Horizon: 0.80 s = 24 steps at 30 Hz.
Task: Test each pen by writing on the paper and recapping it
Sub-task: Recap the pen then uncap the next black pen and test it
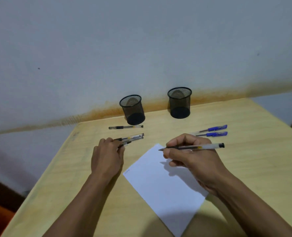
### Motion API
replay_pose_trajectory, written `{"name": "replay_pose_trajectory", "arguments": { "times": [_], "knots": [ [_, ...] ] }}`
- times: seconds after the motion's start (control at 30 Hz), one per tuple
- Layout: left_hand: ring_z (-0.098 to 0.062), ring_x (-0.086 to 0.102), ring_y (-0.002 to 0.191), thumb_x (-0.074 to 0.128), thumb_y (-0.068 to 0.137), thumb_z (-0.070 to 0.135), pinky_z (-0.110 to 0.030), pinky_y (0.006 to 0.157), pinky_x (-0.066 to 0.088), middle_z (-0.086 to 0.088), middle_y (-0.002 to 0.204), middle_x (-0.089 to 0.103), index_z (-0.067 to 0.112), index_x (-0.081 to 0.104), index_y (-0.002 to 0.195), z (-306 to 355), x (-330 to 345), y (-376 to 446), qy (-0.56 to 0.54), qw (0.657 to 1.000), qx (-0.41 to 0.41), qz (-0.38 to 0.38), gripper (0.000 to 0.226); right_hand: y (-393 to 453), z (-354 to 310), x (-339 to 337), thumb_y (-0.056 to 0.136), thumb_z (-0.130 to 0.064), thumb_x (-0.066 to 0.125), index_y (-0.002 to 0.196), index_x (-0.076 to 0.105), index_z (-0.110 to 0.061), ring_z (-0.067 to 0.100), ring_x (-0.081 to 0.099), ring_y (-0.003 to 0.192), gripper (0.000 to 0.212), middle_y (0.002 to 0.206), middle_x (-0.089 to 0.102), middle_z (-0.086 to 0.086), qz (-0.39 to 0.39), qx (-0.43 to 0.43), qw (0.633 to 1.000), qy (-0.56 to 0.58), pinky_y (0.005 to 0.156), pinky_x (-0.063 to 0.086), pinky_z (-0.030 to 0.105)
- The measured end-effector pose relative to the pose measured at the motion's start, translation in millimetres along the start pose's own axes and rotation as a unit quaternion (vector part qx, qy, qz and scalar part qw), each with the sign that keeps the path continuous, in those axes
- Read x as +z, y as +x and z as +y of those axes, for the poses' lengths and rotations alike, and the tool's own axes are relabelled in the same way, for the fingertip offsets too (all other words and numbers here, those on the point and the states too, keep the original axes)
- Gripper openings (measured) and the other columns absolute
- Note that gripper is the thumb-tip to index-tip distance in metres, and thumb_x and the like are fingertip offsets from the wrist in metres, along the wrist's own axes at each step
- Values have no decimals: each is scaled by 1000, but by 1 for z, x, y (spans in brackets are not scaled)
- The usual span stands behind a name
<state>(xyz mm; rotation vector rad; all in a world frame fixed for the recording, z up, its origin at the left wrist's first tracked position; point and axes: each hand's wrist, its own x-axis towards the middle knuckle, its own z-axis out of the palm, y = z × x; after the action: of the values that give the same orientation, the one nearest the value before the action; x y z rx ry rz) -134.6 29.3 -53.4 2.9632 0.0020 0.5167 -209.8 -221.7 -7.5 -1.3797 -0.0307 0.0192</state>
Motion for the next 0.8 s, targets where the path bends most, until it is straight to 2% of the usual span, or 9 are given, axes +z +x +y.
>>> {"name": "replay_pose_trajectory", "arguments": {
  "times": [0.17, 0.27, 0.37, 0.47, 0.57, 0.67, 0.8],
  "knots": [
    [-29, 55, 96, 61, 93, 31, -38, 74, 44, -6, 98, 66, 18, 71, 105, 1, 1, 0, -41, 999, 0, -18, 20, -1, 1, -13, 75, 4, 84, 82, 71, -6, 12, 73, 68, 18, 78, 79, 7, 21, -6, 1000, 17, 58, 57, 23],
    [-24, 58, 82, 67, 90, 30, -33, 70, 43, -6, 91, 69, 17, 74, 96, 7, 0, 2, -93, 995, -30, -15, 16, 1, 4, -17, 76, 4, 83, 84, 76, -7, 10, 74, 70, 16, 79, 80, 4, 22, 11, 999, 33, 62, 57, 21],
    [-19, 59, 76, 69, 89, 29, -31, 66, 42, 0, 82, 68, 18, 74, 85, 12, 1, 3, -140, 988, -65, -9, 12, 3, 6, -21, 81, -1, 81, 89, 80, -14, 15, 77, 75, 15, 84, 81, 4, 30, 35, 998, 38, 69, 63, 29],
    [-25, 60, 74, 63, 93, 26, -35, 62, 46, 2, 75, 63, 18, 68, 77, 20, 2, 0, -128, 990, -51, -1, 19, 4, 4, -25, 83, -6, 81, 92, 77, -15, 23, 79, 79, 13, 85, 81, 7, 41, 34, 998, 32, 74, 65, 36],
    [-15, 57, 71, 53, 98, 25, -32, 60, 44, 4, 77, 62, 16, 65, 84, 38, -2, -2, -152, 988, -23, 24, 20, 9, -2, -30, 82, -5, 81, 94, 69, -8, 24, 79, 80, 17, 80, 80, 11, 58, 16, 997, 52, 67, 62, 30],
    [-1, 58, 72, 55, 97, 24, -13, 60, 37, 10, 77, 66, 18, 66, 85, 64, -18, 0, -227, 972, -15, 50, 18, 15, -11, -32, 88, -3, 75, 99, 69, -7, 20, 79, 83, 13, 84, 81, 11, 60, 6, 996, 66, 67, 62, 26],
    [-4, 65, 74, 62, 94, 21, -18, 61, 45, 13, 78, 69, 23, 69, 90, 98, -33, -3, -304, 952, 16, 44, 8, 21, -23, -34, 95, -13, 69, 100, 73, -12, 14, 78, 90, 7, 91, 81, 6, 67, -29, 996, 45, 72, 63, 29]
  ]
}}
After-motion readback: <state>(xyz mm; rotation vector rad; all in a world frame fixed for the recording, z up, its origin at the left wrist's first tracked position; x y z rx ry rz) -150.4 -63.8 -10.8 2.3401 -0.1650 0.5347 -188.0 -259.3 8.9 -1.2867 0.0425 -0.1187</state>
